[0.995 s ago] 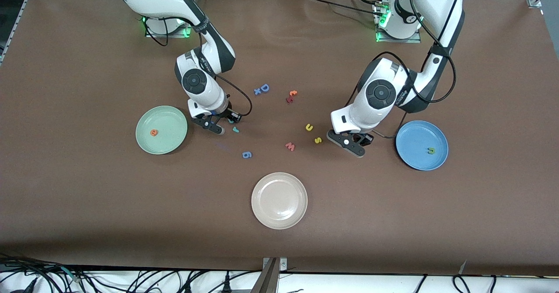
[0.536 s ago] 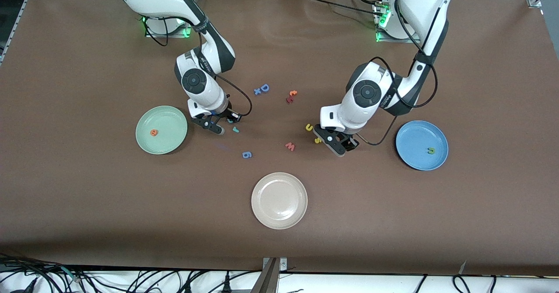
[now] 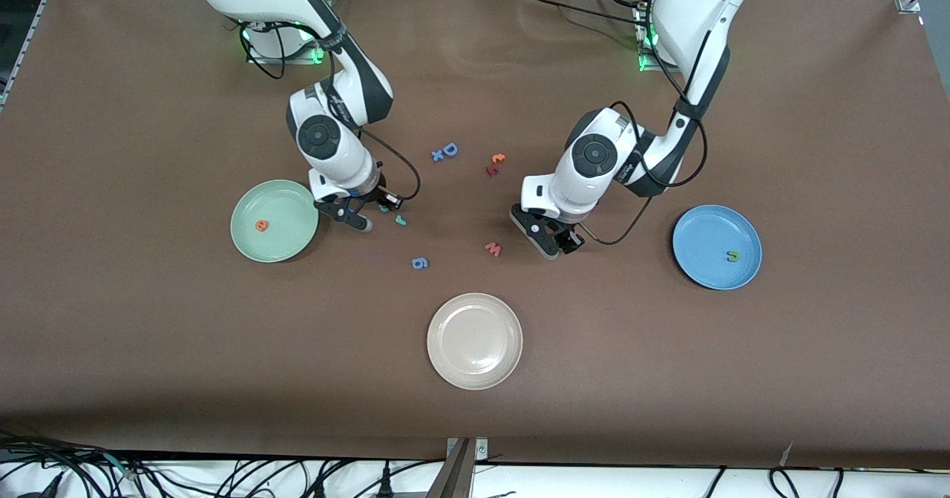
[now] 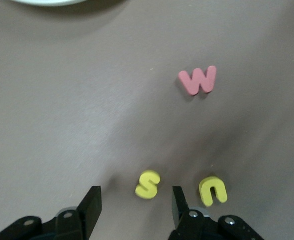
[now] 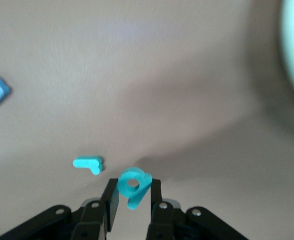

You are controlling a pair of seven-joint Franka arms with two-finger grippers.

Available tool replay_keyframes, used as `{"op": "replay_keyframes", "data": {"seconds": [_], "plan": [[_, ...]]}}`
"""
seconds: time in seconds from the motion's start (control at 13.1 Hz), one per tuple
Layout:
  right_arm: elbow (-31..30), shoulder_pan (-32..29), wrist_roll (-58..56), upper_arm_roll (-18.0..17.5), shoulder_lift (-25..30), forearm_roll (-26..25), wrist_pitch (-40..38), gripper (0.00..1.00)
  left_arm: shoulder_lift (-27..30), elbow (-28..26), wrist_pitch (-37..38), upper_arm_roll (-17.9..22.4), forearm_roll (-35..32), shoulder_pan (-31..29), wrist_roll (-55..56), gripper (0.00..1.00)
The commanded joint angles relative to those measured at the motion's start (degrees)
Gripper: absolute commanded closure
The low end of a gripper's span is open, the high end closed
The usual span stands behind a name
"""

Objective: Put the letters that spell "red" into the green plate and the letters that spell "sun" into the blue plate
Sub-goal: 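Place the teal 9 on the green plate while the left gripper reaches the s, then lift the yellow s with the left gripper while the right gripper grasps the 1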

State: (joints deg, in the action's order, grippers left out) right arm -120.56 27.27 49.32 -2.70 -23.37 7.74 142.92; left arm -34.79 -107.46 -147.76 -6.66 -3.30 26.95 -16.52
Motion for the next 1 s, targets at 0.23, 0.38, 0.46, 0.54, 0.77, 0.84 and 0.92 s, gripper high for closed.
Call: {"op": "replay_keyframes", "data": {"seconds": [0.23,0.38,0.46,0.54,0.77,0.84,0.92], "plan": [[-1.25,0.06,-22.04,13.04,6.94,0.35,-13.18,0.80,-2.13,1.46,-1.91,2.27,-8.02,2.40,-0.88,0.36],[-2.65,-0.11,-28.03,17.44,6.07,0.44,-13.37,0.80,-2.21,1.46,-1.91,2.62,-11.54,2.49,-0.88,0.36],[-3.27,-0.20,-28.75,18.94,4.84,0.44,-13.80,0.79,-2.48,1.46,-1.91,2.62,-12.33,2.49,-0.88,0.36],[-4.23,-0.29,-29.02,20.09,3.44,0.44,-13.54,0.79,-2.65,1.46,-2.00,2.62,-13.12,2.58,-0.88,0.36],[-4.25,-0.64,-29.37,20.36,1.67,0.52,-13.45,0.59,-3.09,1.46,-1.91,2.62,-14.10,3.02,-0.79,0.36],[-3.98,-0.73,-29.37,20.36,1.67,0.44,-13.45,0.45,-3.09,1.38,-1.91,2.62,-14.10,3.11,-0.79,0.37],[-3.72,-0.64,-29.37,20.36,1.75,0.52,-13.72,0.08,-3.09,1.38,-1.91,2.62,-14.10,3.11,-0.79,0.37]]}}
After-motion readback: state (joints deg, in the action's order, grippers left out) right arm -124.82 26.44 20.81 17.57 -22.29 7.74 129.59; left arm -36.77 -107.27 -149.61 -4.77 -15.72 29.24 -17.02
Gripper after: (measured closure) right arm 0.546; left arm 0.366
